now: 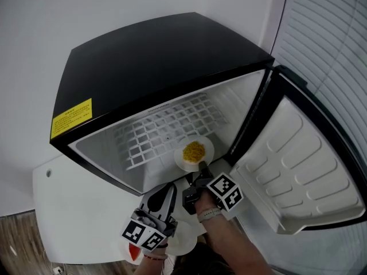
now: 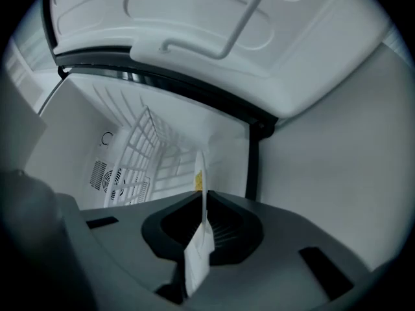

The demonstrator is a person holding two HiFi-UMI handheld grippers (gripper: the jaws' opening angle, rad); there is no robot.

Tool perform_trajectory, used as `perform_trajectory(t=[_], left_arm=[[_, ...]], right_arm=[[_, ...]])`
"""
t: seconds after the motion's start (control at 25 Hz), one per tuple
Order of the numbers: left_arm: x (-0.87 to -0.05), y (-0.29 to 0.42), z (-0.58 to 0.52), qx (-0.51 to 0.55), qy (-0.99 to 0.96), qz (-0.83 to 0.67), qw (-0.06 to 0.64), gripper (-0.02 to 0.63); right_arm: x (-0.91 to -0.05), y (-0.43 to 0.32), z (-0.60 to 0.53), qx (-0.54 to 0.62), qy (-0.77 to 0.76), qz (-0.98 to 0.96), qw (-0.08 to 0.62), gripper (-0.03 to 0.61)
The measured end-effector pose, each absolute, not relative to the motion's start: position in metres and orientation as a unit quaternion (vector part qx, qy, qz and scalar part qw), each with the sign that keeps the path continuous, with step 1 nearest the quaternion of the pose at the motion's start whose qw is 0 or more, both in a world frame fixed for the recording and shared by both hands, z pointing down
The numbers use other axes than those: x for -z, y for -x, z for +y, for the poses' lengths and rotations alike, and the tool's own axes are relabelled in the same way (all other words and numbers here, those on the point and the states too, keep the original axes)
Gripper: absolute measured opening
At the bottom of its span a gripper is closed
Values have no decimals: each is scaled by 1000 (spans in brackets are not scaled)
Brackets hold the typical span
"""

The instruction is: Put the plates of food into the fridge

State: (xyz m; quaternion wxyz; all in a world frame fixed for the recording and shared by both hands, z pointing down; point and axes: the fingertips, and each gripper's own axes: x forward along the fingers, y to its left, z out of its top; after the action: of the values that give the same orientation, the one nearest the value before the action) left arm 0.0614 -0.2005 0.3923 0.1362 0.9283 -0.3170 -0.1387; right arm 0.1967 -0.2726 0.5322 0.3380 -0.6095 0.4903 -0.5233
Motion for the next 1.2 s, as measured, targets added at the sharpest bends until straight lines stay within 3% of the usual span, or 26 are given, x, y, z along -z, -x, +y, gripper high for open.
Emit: perform_trajectory(t=[0.68,0.88,1.2], left_arm=[[-408,-67,-251,146,-919,-326,169,6],[-405,-70,-250,154,-920,-319,166,6],[-408,-67,-250,153,-918,-326,168,6]], right_arm=[[-548,-225,-321,503,660,471,298,15],[-554,-227,-327,500,683,477,237,17],[-552,-226,-329,435,730,521,83,74]])
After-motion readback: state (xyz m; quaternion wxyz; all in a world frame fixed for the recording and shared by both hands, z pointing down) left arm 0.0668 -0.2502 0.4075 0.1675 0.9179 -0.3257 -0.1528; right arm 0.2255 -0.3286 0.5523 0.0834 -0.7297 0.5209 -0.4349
